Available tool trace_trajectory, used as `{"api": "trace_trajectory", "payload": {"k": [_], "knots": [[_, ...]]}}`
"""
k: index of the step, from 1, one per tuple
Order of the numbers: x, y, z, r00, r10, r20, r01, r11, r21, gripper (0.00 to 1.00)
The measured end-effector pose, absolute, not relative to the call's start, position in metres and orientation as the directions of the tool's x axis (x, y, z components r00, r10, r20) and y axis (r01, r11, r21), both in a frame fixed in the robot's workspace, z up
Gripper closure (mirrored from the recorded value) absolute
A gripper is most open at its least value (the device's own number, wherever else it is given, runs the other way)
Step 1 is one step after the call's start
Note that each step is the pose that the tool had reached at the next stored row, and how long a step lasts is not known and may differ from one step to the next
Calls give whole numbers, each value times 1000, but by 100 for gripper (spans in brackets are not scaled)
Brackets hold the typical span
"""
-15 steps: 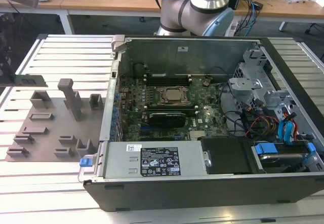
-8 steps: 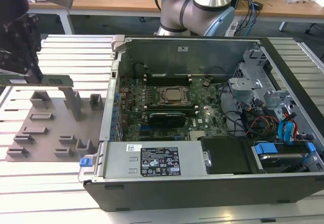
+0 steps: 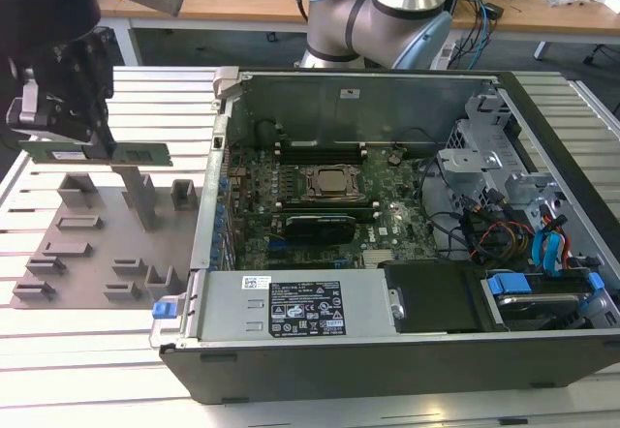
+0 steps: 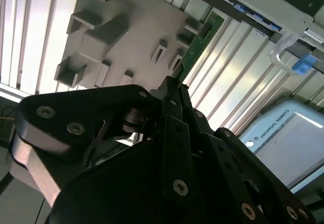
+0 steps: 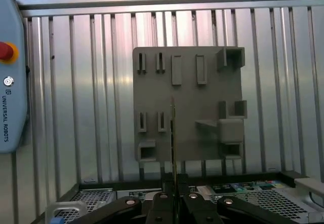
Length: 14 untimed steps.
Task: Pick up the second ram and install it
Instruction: 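Pick up the second ram and move it above second insertion slot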
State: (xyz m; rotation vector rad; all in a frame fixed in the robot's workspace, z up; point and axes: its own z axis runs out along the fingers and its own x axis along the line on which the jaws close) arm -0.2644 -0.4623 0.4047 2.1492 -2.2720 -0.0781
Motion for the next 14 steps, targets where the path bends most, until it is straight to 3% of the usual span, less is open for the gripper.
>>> {"api": "trace_trajectory", "payload": {"k": [14], "knots": [[-202,-462,405,-56,-998,-25,-997,55,47,86]]}}
